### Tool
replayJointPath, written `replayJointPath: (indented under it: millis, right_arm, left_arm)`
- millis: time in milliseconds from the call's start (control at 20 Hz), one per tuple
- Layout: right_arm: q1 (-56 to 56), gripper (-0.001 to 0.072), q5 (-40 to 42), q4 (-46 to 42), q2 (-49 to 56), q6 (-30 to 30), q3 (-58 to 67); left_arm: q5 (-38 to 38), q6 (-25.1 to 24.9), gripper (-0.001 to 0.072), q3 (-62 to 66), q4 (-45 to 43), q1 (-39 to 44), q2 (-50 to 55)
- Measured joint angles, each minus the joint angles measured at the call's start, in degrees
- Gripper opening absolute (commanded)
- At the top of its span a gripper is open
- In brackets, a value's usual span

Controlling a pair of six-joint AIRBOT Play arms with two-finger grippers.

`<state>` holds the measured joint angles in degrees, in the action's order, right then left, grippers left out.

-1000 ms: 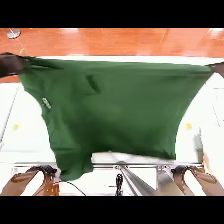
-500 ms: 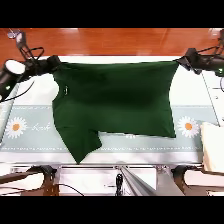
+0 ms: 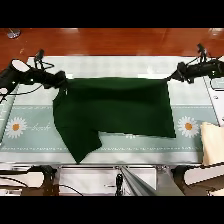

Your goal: Fold the shirts.

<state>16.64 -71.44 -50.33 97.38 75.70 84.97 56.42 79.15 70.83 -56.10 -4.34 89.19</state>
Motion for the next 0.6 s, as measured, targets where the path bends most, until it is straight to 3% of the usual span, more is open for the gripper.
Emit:
replayJointPath:
  millis: [150, 300, 350, 400, 450, 600]
  right_arm:
    - [-0.2, 0.0018, -3.8, -9.7, 0.2, 3.6, -1.9]
    - [-0.7, 0.0022, -5.4, -14.1, 0.3, 5.2, -3.8]
    - [-1.1, 0.0145, -5.5, -15.1, 0.3, 5.5, -4.4]
    - [-1.5, 0.0506, -5.7, -15.7, 0.4, 5.9, -4.8]
    - [-2.0, 0.0621, -5.9, -16.3, 0.4, 6.2, -5.1]
    - [-3.2, 0.0620, -7.8, -17.2, -0.2, 6.5, -5.6]
  left_arm:
    - [6.7, -1.6, 0.0023, -1.4, -3.7, -0.6, 1.1]
    - [9.1, -2.3, 0.0027, -2.6, -5.1, -0.5, 1.9]
    - [9.6, -2.5, 0.0112, -2.8, -5.7, -0.4, 2.1]
    - [9.8, -2.5, 0.0462, -3.0, -5.9, -0.3, 2.3]
    - [10.1, -2.3, 0.0708, -3.0, -6.3, -0.4, 2.4]
    - [13.8, -0.9, 0.0707, -1.1, -7.0, -1.3, 2.4]
